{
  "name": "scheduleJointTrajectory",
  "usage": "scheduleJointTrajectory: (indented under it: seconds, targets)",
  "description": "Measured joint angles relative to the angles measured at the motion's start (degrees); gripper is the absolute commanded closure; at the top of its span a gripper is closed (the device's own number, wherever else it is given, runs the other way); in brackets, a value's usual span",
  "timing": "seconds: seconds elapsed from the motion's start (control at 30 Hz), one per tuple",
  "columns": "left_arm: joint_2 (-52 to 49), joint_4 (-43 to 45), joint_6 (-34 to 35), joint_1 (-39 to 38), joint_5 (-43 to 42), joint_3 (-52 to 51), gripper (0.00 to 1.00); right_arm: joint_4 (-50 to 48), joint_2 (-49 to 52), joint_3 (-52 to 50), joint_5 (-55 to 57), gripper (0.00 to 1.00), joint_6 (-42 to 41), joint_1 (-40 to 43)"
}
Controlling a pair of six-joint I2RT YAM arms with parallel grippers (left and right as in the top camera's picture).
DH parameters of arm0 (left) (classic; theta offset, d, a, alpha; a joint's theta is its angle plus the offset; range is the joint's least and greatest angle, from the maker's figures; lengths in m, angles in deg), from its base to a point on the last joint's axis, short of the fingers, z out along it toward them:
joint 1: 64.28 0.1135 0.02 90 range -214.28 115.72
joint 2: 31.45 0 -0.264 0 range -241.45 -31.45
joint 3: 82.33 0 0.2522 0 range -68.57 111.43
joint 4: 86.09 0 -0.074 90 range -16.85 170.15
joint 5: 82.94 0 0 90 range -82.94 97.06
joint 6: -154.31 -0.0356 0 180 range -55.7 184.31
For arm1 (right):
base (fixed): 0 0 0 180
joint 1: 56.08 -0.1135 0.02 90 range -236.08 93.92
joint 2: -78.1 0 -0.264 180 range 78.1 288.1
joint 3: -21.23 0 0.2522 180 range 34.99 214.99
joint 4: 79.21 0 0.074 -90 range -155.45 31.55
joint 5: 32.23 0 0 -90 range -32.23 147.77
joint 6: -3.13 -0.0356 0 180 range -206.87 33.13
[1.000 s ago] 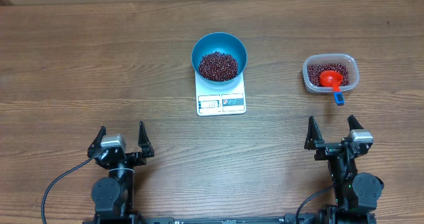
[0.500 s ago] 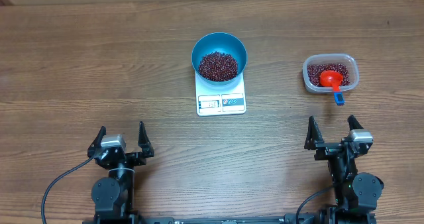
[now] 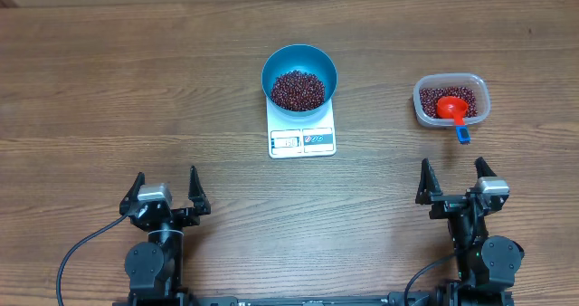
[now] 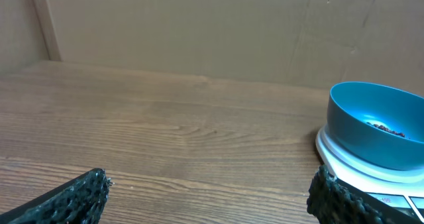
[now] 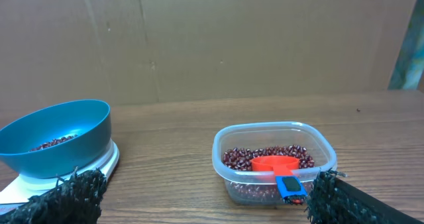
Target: Scoop item into bowl and weigh 150g on scale
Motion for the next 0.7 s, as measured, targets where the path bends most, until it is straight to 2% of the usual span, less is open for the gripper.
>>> scheduleJointTrajectory:
  seconds: [0.7]
  targets:
    - [0.0,0.0,0.0,-0.02,-0.02,0.0,0.0,-0.02,0.0,0.0,0.02,0.0,-0.04,0.0]
